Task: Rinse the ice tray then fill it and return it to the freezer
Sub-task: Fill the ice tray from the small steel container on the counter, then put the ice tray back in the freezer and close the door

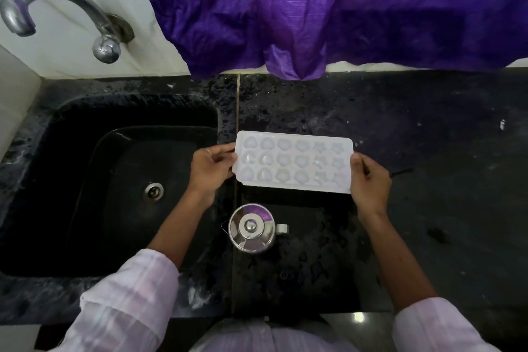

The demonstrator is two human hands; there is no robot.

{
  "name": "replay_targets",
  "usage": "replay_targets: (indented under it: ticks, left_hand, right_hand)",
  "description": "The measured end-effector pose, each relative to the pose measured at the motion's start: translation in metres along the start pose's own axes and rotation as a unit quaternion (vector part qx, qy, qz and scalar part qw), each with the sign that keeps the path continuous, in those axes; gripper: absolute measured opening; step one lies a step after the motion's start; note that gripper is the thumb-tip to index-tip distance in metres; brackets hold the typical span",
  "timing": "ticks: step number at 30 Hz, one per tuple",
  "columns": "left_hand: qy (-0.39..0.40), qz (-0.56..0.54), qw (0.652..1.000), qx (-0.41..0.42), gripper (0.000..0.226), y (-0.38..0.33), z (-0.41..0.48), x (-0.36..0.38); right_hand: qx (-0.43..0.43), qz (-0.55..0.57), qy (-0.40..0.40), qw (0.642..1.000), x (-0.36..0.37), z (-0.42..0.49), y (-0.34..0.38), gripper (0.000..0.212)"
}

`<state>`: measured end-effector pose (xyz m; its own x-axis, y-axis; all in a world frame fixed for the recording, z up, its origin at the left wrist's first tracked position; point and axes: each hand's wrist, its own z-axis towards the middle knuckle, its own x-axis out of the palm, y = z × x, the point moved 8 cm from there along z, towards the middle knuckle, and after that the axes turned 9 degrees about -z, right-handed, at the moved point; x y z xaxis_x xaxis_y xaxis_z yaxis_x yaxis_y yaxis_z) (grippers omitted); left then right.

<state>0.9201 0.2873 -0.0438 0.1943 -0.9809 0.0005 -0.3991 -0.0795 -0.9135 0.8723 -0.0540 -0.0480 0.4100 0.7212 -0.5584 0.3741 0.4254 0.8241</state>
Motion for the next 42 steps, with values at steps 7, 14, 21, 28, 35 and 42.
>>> replay_targets:
  ticks: [7,14,21,28,35,42]
  left_hand:
    - [0.066,0.025,0.997,0.02,0.027,-0.021,-0.015,0.022]
    - [0.153,0.084,0.984,0.038,0.028,-0.037,-0.038,0.051]
    - [0.266,0.159,0.95,0.045,0.033,-0.03,-0.071,0.09]
    - [0.36,0.227,0.902,0.066,0.03,-0.016,-0.116,0.128]
    - [0.431,0.267,0.859,0.076,0.027,0.006,-0.178,0.16]
    - [0.488,0.279,0.823,0.078,0.028,0.036,-0.254,0.202]
  right_hand:
    - [0.032,0.034,-0.076,0.996,-0.045,-0.032,0.002,0.019]
    - [0.065,0.054,-0.149,0.985,-0.089,-0.083,-0.014,0.023]
    - [0.115,0.063,-0.234,0.964,-0.136,-0.15,-0.044,0.025]
    - [0.162,0.05,-0.308,0.936,-0.178,-0.229,-0.069,0.024]
    - [0.206,0.062,-0.361,0.908,-0.205,-0.307,-0.099,0.023]
    - [0.269,0.092,-0.417,0.863,-0.237,-0.386,-0.152,0.029]
